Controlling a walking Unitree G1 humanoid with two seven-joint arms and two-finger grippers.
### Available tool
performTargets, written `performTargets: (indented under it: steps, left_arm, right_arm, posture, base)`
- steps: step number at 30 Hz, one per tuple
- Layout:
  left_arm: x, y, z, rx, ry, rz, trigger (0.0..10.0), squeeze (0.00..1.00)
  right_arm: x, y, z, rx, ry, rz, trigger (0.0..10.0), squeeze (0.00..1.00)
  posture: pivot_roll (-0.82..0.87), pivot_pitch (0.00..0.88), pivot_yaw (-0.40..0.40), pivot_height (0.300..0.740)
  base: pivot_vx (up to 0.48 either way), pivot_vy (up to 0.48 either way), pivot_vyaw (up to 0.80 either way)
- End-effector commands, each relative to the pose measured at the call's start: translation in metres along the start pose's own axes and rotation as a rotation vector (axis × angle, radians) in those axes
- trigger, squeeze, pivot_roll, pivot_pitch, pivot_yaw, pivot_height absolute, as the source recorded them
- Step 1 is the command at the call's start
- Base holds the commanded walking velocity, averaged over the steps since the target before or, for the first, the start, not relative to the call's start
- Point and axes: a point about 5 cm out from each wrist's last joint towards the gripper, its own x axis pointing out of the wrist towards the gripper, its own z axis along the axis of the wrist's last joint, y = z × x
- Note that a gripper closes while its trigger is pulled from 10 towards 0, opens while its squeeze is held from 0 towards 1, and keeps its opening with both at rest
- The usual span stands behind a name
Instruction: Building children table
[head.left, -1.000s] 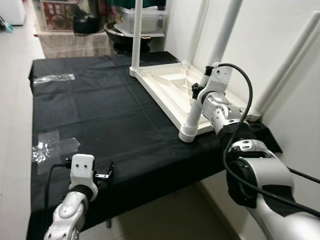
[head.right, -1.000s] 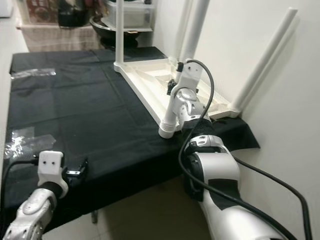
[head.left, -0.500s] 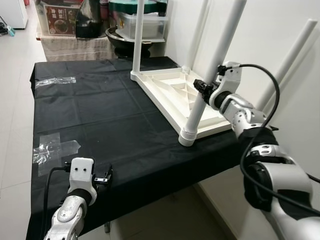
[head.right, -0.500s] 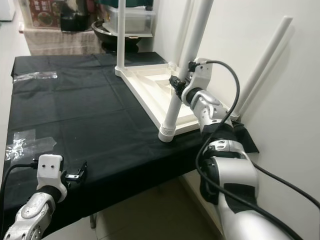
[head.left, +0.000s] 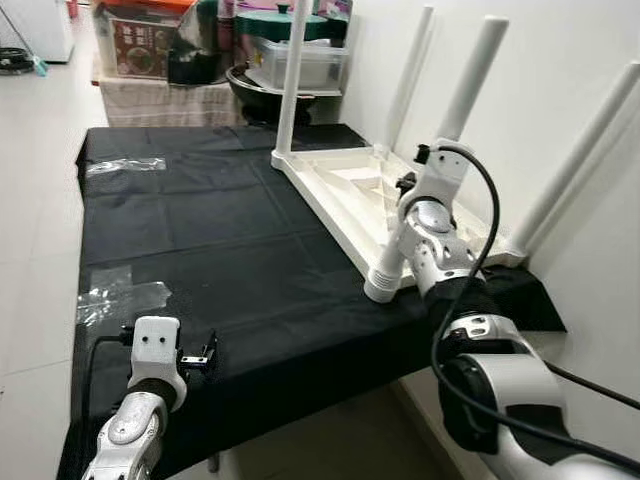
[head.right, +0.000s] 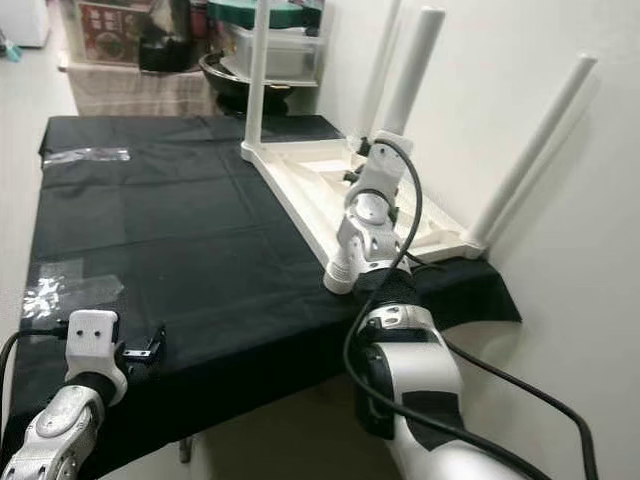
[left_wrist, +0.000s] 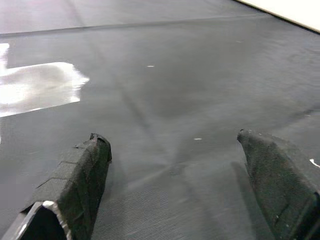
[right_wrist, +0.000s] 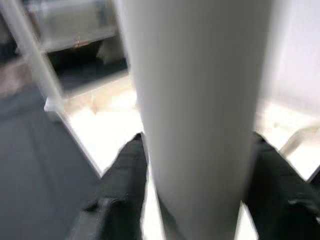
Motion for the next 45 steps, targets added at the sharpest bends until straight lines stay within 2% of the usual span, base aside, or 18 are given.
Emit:
performTargets:
  steps: [1,2,8,12,14,15,16,17,20,24,28,34,35,36,37,40,41,45]
  left_arm:
    - [0.001,-0.002,-0.005,0.002,0.024,-0.008,10.0,0.0]
    - [0.001,-0.002,-0.005,0.001,0.023,-0.008,10.0,0.0]
    - [0.001,-0.002,-0.004,-0.001,0.019,-0.006,10.0,0.0]
    - [0.0,-0.001,-0.005,-0.003,0.021,-0.004,10.0,0.0]
    - [0.002,-0.003,-0.006,-0.003,0.023,-0.009,10.0,0.0]
    - [0.003,-0.004,-0.006,-0.004,0.021,-0.012,10.0,0.0]
    - [0.003,-0.004,-0.006,-0.004,0.021,-0.012,10.0,0.0]
    - [0.005,-0.005,-0.004,-0.004,0.017,-0.015,10.0,0.0]
    - [0.006,-0.005,-0.003,-0.003,0.015,-0.016,10.0,0.0]
    - [0.006,-0.003,-0.003,0.003,0.011,-0.015,10.0,0.0]
    - [0.006,-0.003,-0.002,0.003,0.011,-0.014,10.0,0.0]
    - [0.006,-0.004,-0.002,0.006,0.013,-0.023,10.0,0.0]
    - [0.006,-0.004,-0.002,0.007,0.013,-0.023,10.0,0.0]
    - [0.006,-0.004,-0.002,0.007,0.013,-0.023,10.0,0.0]
    - [0.006,-0.003,-0.002,0.008,0.013,-0.022,10.0,0.0]
    - [0.005,-0.002,-0.002,0.008,0.014,-0.017,10.0,0.0]
    - [0.005,-0.002,-0.003,0.008,0.015,-0.017,10.0,0.0]
    - [0.005,-0.003,-0.003,0.002,0.016,-0.014,10.0,0.0]
  right_arm:
    - [0.005,-0.011,0.003,0.022,0.025,0.022,10.0,1.0]
    - [0.007,-0.014,0.01,0.012,0.012,0.053,10.0,0.0]
    - [0.011,-0.021,0.033,0.033,-0.039,0.207,10.0,0.0]
    - [0.004,-0.026,0.054,0.02,-0.064,0.593,10.0,0.0]
    - [0.0,-0.036,0.046,-0.093,-0.01,0.813,10.0,0.0]
    - [0.0,-0.037,0.042,-0.127,0.008,0.823,4.4,0.0]
    - [0.0,-0.037,0.042,-0.127,0.008,0.823,4.4,0.0]
    - [0.001,-0.037,0.035,-0.152,0.034,0.85,0.0,0.0]
    - [0.002,-0.036,0.03,-0.151,0.054,0.834,0.0,0.0]
    - [0.015,-0.046,0.012,-0.166,0.099,0.49,0.0,0.0]
    - [0.017,-0.049,0.009,-0.172,0.101,0.402,0.0,0.0]
    - [0.004,-0.049,-0.052,-0.005,0.235,-0.147,0.0,0.0]
    - [-0.001,-0.045,-0.059,-0.009,0.251,-0.183,1.8,0.0]
    - [-0.001,-0.045,-0.059,-0.009,0.251,-0.183,1.8,0.0]
    - [-0.005,-0.037,-0.062,-0.011,0.259,-0.166,10.0,0.0]
    - [-0.011,-0.017,-0.064,-0.013,0.259,-0.105,10.0,0.0]
    - [-0.009,-0.012,-0.054,-0.013,0.182,-0.045,10.0,1.0]
    - [-0.003,-0.007,-0.033,0.021,0.096,0.074,10.0,1.0]
  posture:
    - [0.06,0.0,-0.129,0.74]
    - [0.07,0.0,-0.133,0.74]
    - [0.06,0.0,-0.133,0.74]
    - [0.06,0.0,-0.134,0.74]
    - [0.05,0.0,-0.129,0.74]
    - [0.05,0.0,-0.129,0.74]
    - [0.05,0.0,-0.129,0.74]
    - [0.05,0.0,-0.13,0.74]
    - [0.06,0.0,-0.131,0.74]
    - [0.06,0.0,-0.131,0.74]
    - [0.06,0.0,-0.131,0.74]
    - [0.07,0.0,-0.12,0.74]
    - [0.07,0.0,-0.122,0.74]
    - [0.07,0.0,-0.122,0.74]
    - [0.07,0.0,-0.122,0.74]
    - [0.06,0.0,-0.123,0.74]
    - [0.06,0.0,-0.126,0.74]
    - [0.06,0.0,-0.128,0.74]
  base:
    - [0.0,0.0,0.0]
    - [0.0,0.0,0.0]
    - [0.0,0.0,0.0]
    - [0.0,0.0,0.0]
    - [0.0,0.0,0.0]
    - [0.0,0.0,0.0]
    - [0.0,0.0,0.0]
    - [0.0,0.0,0.0]
    - [0.0,0.0,0.0]
    - [0.0,0.0,0.0]
    - [0.0,0.0,0.0]
    - [0.0,0.0,0.0]
    - [0.0,0.0,0.0]
    - [0.0,0.0,0.0]
    - [0.0,0.0,0.0]
    - [0.0,0.0,0.0]
    - [0.0,0.0,0.0]
    - [0.0,0.0,0.0]
